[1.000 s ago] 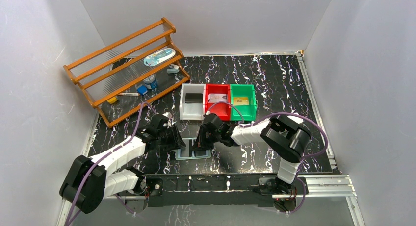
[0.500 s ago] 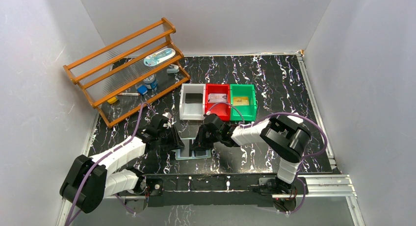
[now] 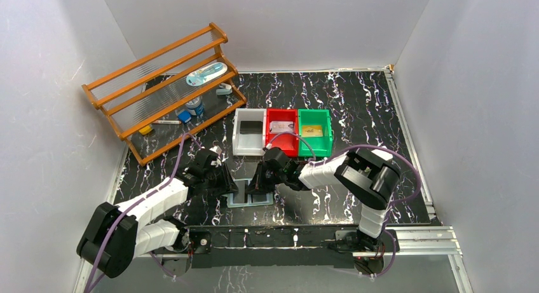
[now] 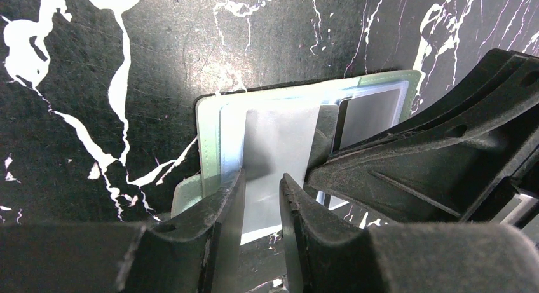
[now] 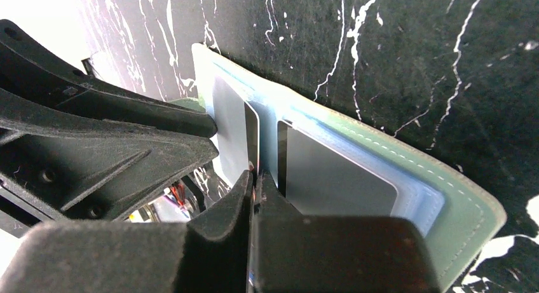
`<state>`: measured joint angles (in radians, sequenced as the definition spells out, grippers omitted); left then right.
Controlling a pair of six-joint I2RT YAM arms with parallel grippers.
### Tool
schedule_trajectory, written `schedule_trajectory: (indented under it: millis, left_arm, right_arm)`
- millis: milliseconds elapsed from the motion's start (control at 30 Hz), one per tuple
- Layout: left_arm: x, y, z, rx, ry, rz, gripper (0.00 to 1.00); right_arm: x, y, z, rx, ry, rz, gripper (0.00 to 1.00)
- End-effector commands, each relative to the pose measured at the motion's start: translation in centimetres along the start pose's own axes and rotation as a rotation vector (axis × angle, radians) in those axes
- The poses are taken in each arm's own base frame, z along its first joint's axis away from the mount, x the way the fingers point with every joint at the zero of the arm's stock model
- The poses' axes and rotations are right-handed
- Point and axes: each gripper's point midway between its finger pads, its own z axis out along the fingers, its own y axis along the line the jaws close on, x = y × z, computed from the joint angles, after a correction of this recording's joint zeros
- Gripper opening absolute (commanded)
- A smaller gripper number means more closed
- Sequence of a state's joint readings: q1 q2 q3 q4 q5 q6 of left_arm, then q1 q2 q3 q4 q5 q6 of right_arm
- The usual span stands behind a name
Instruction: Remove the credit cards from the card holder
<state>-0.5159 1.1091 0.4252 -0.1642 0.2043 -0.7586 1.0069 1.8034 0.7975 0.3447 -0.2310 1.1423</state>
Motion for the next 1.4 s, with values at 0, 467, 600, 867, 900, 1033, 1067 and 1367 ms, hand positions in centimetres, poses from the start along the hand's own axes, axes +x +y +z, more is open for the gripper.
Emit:
schedule_trajectory:
  millis: [0, 467, 600, 867, 900, 1033, 1067, 1367]
  left_arm:
    - [1.3, 1.6, 0.0, -0.054, 0.034, 0.005, 0.25]
    - [1.2, 1.4, -0.1, -0.049, 0.034, 0.009, 0.25]
    - [1.1, 1.1, -0.2, -0.032, 0.033, 0.021, 0.24]
    - [1.1, 0.9, -0.3, -0.025, 0.034, 0.024, 0.24]
    - [1.1, 0.9, -0.3, -0.025, 0.034, 0.024, 0.24]
    - [1.1, 0.9, -0.3, -0.026, 0.035, 0.019, 0.23]
    - [1.1, 0.9, -0.3, -0.026, 0.034, 0.019, 0.23]
    - [0.7, 0.3, -0.8, -0.007, 0.015, 0.021, 0.24]
  right_arm:
    - [-1.0, 0.8, -0.7, 0.0, -0.056, -0.033, 0.02]
    - [-0.1, 0.7, -2.0, -0.05, -0.021, -0.01, 0.07]
    - [-0.4, 2.0, -1.7, -0.106, -0.024, 0.01, 0.14]
    - [-0.7, 1.5, -0.4, -0.101, -0.026, 0.052, 0.23]
    - [-0.7, 1.5, -0.4, -0.103, -0.028, 0.053, 0.23]
    - [-0.8, 1.3, -0.6, -0.097, -0.041, 0.054, 0.17]
    - [-0.9, 1.2, -0.7, -0.095, -0.047, 0.055, 0.13]
    - [-0.8, 0.4, -3.2, -0.043, -0.079, 0.031, 0.0]
